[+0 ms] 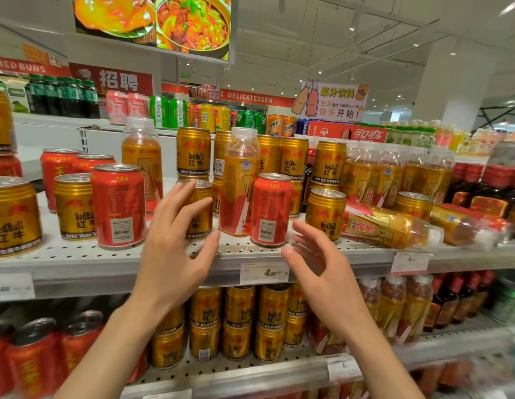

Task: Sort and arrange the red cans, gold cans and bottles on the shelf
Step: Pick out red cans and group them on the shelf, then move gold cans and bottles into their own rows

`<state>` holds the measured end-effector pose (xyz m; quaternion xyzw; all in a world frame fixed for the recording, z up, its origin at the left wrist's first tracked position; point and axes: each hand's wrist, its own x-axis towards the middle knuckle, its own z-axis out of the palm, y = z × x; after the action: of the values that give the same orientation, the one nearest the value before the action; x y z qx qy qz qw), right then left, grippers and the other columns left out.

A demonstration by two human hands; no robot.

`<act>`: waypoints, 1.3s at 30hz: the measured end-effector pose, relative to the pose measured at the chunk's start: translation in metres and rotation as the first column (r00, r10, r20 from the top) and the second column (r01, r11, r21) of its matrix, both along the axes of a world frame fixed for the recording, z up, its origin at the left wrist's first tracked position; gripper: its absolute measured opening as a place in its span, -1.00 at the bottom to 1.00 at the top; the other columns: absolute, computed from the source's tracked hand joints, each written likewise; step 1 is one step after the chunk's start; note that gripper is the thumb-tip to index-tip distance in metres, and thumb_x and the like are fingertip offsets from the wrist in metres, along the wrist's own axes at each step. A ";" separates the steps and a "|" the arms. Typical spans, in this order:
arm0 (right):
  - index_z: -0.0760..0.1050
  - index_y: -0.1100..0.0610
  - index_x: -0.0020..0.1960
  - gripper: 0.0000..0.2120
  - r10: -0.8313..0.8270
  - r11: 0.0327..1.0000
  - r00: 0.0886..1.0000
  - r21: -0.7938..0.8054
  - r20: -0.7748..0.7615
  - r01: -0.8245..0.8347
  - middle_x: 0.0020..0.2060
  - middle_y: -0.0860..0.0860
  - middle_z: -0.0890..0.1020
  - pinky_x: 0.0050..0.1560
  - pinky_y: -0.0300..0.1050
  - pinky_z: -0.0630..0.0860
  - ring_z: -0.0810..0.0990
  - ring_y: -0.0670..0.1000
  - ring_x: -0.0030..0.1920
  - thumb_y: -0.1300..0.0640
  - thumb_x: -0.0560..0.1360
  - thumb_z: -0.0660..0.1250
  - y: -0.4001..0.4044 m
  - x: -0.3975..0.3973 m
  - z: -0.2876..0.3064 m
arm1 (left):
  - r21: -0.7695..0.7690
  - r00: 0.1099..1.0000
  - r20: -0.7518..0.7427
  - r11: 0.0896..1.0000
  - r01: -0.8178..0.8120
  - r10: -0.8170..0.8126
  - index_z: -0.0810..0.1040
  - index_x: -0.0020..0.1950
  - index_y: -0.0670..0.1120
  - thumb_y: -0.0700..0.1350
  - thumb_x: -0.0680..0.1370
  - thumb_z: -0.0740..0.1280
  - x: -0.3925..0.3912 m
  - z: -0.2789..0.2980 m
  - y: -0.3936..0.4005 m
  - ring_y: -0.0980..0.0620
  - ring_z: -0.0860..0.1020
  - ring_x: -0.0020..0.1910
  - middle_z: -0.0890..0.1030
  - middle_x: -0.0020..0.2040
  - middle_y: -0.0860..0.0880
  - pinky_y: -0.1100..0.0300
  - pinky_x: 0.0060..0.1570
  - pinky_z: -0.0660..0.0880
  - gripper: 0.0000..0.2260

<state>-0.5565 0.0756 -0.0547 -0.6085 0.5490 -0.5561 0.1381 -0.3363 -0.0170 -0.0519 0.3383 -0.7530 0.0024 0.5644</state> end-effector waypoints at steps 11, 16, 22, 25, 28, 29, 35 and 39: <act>0.57 -0.02 0.22 -0.75 -0.134 0.979 0.953 0.184 0.273 0.085 -0.09 -0.04 0.72 -0.18 -0.27 0.62 0.72 -0.08 -0.09 0.14 0.56 0.39 0.049 -0.050 -0.059 | 0.178 0.972 -0.223 0.977 0.122 -0.080 0.56 0.29 -0.01 -0.10 0.53 0.40 -0.034 -0.057 0.068 0.18 0.53 0.25 0.57 0.20 0.20 0.40 0.23 0.40 -0.68; 0.59 0.01 0.17 -0.82 -0.160 0.971 0.949 0.217 0.273 0.102 -0.15 0.00 0.74 -0.06 -0.17 0.65 0.71 -0.03 -0.14 0.16 0.58 0.37 0.064 -0.106 -0.067 | 0.366 0.964 -0.256 0.917 0.158 -0.064 0.58 0.15 0.15 -0.13 0.54 0.42 -0.072 -0.078 0.084 0.11 0.64 0.01 0.67 -0.03 0.18 0.38 -0.01 0.50 -0.75; 0.60 0.01 0.15 -0.84 -0.164 0.970 0.950 0.219 0.267 0.107 -0.18 -0.02 0.75 -0.03 -0.17 0.60 0.71 -0.04 -0.16 0.13 0.58 0.37 0.073 -0.189 -0.070 | 0.431 0.961 -0.271 0.886 0.171 -0.054 0.60 0.08 0.20 -0.14 0.55 0.42 -0.152 -0.083 0.099 0.09 0.64 -0.04 0.69 -0.07 0.17 0.41 -0.07 0.49 -0.77; 0.59 -0.05 0.13 -0.86 -0.166 0.970 0.962 0.211 0.216 0.120 -0.18 -0.08 0.74 -0.06 -0.19 0.61 0.70 -0.11 -0.17 0.10 0.58 0.36 0.076 -0.235 -0.060 | 0.416 0.966 -0.246 0.891 0.181 -0.081 0.59 0.11 0.18 -0.12 0.56 0.41 -0.200 -0.072 0.104 0.16 0.62 -0.03 0.66 -0.06 0.22 0.45 -0.08 0.47 -0.79; 0.60 -0.10 0.12 -0.86 -0.168 0.974 0.973 0.181 0.160 0.138 -0.16 -0.13 0.74 0.03 -0.06 0.63 0.70 -0.13 -0.11 0.05 0.57 0.38 0.073 -0.271 -0.047 | 0.351 0.982 -0.176 0.927 0.131 -0.072 0.58 0.13 0.13 -0.12 0.55 0.42 -0.233 -0.054 0.103 0.22 0.60 0.00 0.65 -0.07 0.22 0.49 -0.07 0.43 -0.79; 0.60 -0.12 0.12 -0.86 -0.159 0.977 0.978 0.166 0.133 0.137 -0.15 -0.15 0.73 0.02 -0.11 0.63 0.69 -0.15 -0.09 0.04 0.57 0.38 0.071 -0.280 -0.041 | 0.318 0.986 -0.155 0.942 0.106 -0.058 0.58 0.15 0.11 -0.12 0.55 0.42 -0.240 -0.047 0.101 0.24 0.60 0.01 0.65 -0.07 0.22 0.50 -0.06 0.43 -0.79; 0.53 -0.19 0.19 -0.77 -0.048 0.997 0.999 0.054 0.008 0.047 -0.07 -0.17 0.70 -0.03 -0.24 0.61 0.68 -0.16 -0.06 -0.07 0.54 0.39 0.055 -0.295 -0.006 | -0.070 0.991 0.030 0.989 -0.127 0.129 0.54 0.26 -0.10 -0.08 0.56 0.37 -0.245 -0.005 0.072 0.06 0.49 0.18 0.53 0.16 -0.03 0.28 0.20 0.40 -0.71; 0.41 -0.21 0.31 -0.58 0.005 0.999 0.998 0.053 -0.067 -0.001 -0.03 -0.24 0.63 -0.12 -0.33 0.58 0.65 -0.21 -0.09 -0.21 0.50 0.39 0.040 -0.281 0.008 | -0.215 0.957 0.086 0.943 -0.253 0.276 0.53 0.31 -0.19 -0.10 0.51 0.38 -0.244 0.013 0.052 -0.15 0.40 0.32 0.47 0.31 -0.19 0.29 0.36 0.20 -0.61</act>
<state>-0.8373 0.1156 -0.0468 -0.6238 0.5669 -0.5204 0.1366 -0.5804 0.0354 -0.0388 0.3768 -0.7277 0.1739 0.5461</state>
